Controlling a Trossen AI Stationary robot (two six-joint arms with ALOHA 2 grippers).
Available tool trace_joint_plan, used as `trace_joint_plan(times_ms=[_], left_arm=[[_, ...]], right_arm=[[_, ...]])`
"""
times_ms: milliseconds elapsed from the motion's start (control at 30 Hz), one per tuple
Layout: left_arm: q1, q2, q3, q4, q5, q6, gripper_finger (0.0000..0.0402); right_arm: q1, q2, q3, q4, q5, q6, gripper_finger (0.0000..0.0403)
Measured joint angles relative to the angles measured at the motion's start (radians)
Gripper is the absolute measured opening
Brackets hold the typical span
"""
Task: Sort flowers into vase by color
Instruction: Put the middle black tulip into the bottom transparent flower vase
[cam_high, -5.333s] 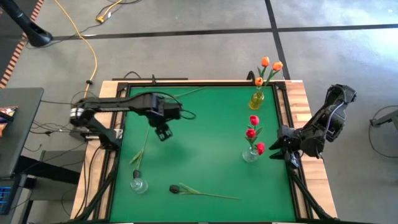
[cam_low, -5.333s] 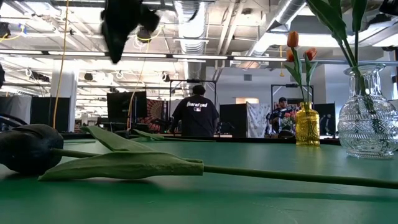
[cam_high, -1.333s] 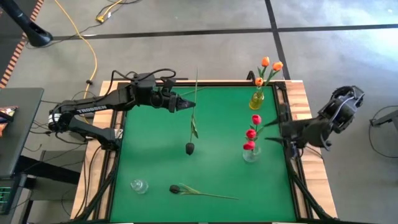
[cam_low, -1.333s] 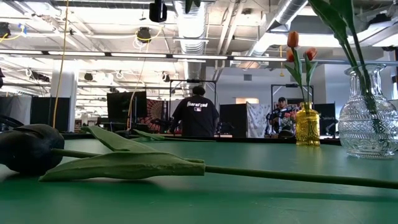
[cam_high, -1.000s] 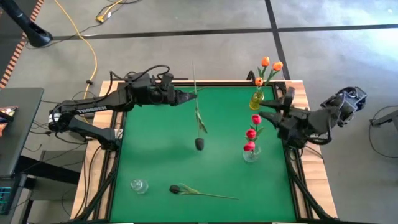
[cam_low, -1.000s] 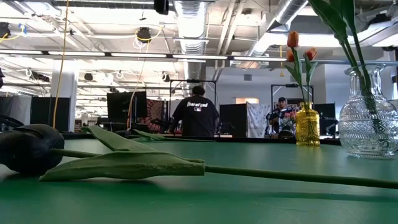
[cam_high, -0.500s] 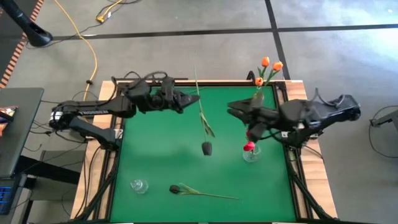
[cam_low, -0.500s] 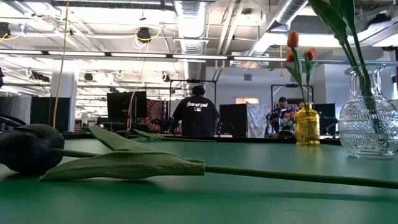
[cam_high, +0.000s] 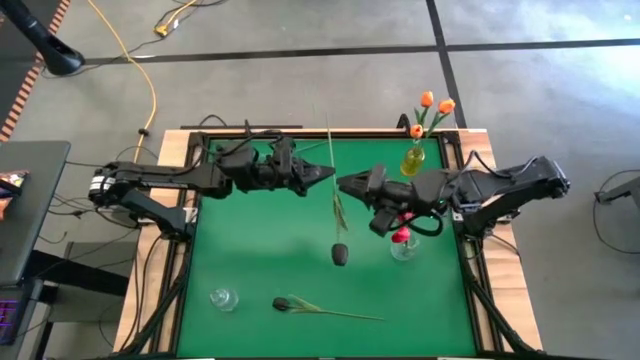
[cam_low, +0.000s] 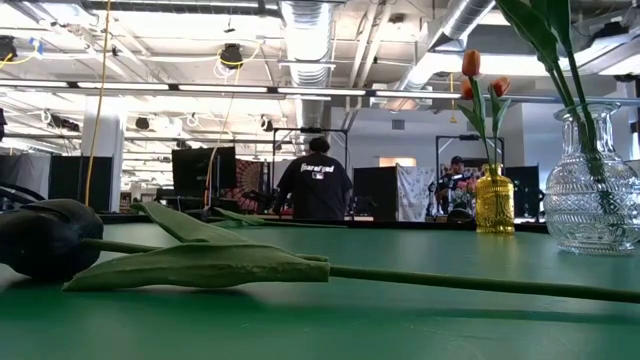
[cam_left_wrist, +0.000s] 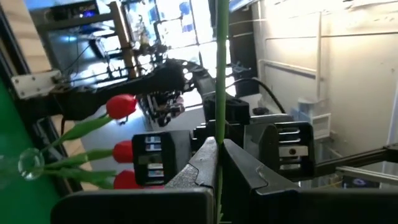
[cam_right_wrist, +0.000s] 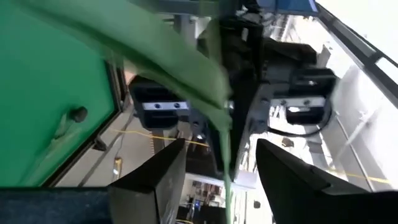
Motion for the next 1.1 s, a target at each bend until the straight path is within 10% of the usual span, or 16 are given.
trace_joint_plan(times_ms=[1100], left_arm=[[-0.005,0.015,-0.001,-0.013,0.049,0.071,0.0028]], right_arm=[[-0.004,0.033,0.000,0.030,-0.071,0.022,0.0024]])
